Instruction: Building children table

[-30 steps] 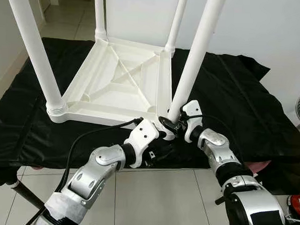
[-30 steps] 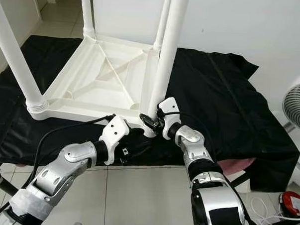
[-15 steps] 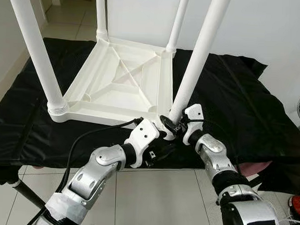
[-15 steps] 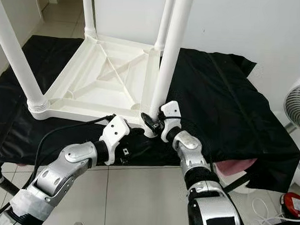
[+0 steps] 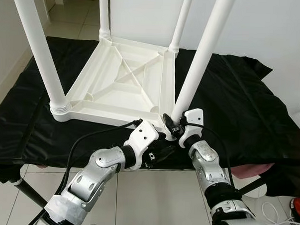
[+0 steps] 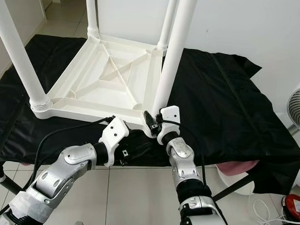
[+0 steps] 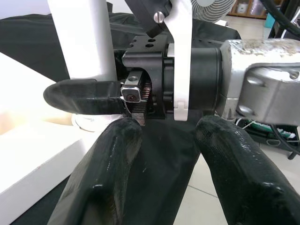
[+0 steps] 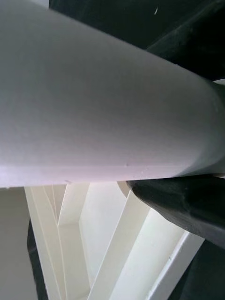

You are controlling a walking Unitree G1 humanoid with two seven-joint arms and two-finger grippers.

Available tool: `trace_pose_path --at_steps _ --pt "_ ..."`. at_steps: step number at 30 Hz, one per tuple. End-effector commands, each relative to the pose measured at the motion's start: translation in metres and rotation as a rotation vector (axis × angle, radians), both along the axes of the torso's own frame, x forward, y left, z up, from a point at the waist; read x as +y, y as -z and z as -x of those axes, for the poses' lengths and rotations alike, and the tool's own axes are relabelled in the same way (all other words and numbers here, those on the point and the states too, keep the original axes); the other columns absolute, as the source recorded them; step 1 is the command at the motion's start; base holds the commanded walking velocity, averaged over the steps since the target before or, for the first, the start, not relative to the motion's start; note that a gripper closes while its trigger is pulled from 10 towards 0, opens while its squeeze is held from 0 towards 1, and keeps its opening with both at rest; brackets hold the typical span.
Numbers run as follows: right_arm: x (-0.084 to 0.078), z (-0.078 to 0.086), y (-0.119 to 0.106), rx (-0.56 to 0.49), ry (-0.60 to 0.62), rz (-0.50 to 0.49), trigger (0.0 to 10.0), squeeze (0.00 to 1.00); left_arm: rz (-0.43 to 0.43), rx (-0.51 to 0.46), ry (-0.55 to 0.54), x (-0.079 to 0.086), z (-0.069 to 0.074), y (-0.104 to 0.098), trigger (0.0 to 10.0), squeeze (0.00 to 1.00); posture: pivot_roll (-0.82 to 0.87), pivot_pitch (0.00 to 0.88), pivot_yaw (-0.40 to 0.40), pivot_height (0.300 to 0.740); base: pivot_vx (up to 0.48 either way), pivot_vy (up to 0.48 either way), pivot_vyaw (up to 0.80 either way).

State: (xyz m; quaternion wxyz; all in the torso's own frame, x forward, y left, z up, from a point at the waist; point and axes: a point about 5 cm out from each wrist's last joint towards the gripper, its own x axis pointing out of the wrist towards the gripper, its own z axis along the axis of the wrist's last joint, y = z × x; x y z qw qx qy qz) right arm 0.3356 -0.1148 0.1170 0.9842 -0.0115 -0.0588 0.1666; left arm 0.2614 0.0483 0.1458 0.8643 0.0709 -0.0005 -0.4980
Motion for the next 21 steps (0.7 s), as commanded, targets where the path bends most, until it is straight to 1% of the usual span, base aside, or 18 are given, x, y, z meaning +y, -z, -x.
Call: trace_pose_path --at_steps 1,2,3,4,6,7,9,10,12,14,15,16,18,19,21 --pt "-0.007 0.001 -0.001 -0.005 0.079 -0.006 10.0 0.0 -0.015 0.008 0.02 -0.002 0.002 0.003 10.0 0.0 0.04 0.0 -0.072 0.74 0.0 0.0 0.0" --pt "-0.007 0.001 -0.001 -0.005 0.079 -0.006 10.0 0.0 -0.015 0.008 0.02 -0.002 0.002 0.003 10.0 0.0 0.04 0.0 -0.072 0.74 0.0 0.0 0.0" --pt "-0.007 0.003 -0.001 0.003 0.162 -0.021 10.0 0.0 -0.015 0.009 0.02 -0.001 0.002 0.003 10.0 0.0 0.04 0.0 -0.07 0.74 0.0 0.0 0.0" --pt "-0.007 0.003 -0.001 0.003 0.162 -0.021 10.0 0.0 -0.015 0.009 0.02 -0.001 0.002 0.003 10.0 0.0 0.04 0.0 -0.07 0.74 0.0 0.0 0.0" --pt "-0.009 0.004 0.001 0.018 0.241 -0.017 10.0 0.0 -0.015 0.01 0.02 0.0 0.002 0.004 10.0 0.0 0.04 0.0 -0.07 0.74 0.0 0.0 0.0" --pt "-0.009 0.004 0.001 0.018 0.241 -0.017 10.0 0.0 -0.015 0.01 0.02 0.0 0.002 0.004 10.0 0.0 0.04 0.0 -0.07 0.74 0.0 0.0 0.0" --pt "-0.009 0.007 0.003 0.03 0.311 -0.023 10.0 0.0 -0.017 0.01 0.021 0.0 0.003 0.004 10.0 0.0 0.04 0.0 -0.07 0.74 0.0 0.0 0.0" --pt "-0.009 0.007 0.003 0.03 0.311 -0.023 10.0 0.0 -0.017 0.01 0.021 0.0 0.003 0.004 10.0 0.0 0.04 0.0 -0.07 0.74 0.0 0.0 0.0" --pt "-0.008 0.009 0.005 0.043 0.362 -0.04 10.0 0.0 -0.019 0.01 0.022 0.001 0.003 0.004 10.0 0.0 0.04 0.0 -0.072 0.74 0.0 0.0 0.0" --pt "-0.008 0.01 0.005 0.048 0.377 -0.046 10.0 0.0 -0.02 0.01 0.022 0.001 0.003 0.004 10.0 0.0 0.04 0.0 -0.072 0.74 0.0 0.0 0.0" --pt "-0.007 0.011 0.004 0.043 0.388 -0.032 10.0 0.05 -0.02 0.01 0.022 0.001 0.003 0.004 10.0 0.0 0.03 0.0 -0.071 0.74 0.0 0.0 0.0" --pt "-0.005 0.012 0.003 0.038 0.395 -0.025 10.0 0.5 -0.019 0.011 0.023 0.001 0.003 0.004 10.0 0.0 0.03 0.0 -0.069 0.74 0.0 0.0 0.0" --pt "-0.004 0.013 0.003 0.035 0.4 -0.02 10.0 0.5 -0.018 0.011 0.023 0.0 0.003 0.004 10.0 0.0 0.03 0.0 -0.069 0.74 0.0 0.0 0.0" --pt "-0.004 0.014 0.002 0.031 0.392 -0.03 10.0 1.0 -0.016 0.011 0.023 0.0 0.003 0.004 10.0 0.0 0.04 0.0 -0.069 0.74 0.0 0.0 0.0" --pt "-0.006 0.014 0.0 0.02 0.4 -0.029 10.0 1.0 -0.014 0.011 0.022 0.0 0.003 0.003 10.0 0.0 0.04 0.0 -0.07 0.74 0.0 0.0 0.0"
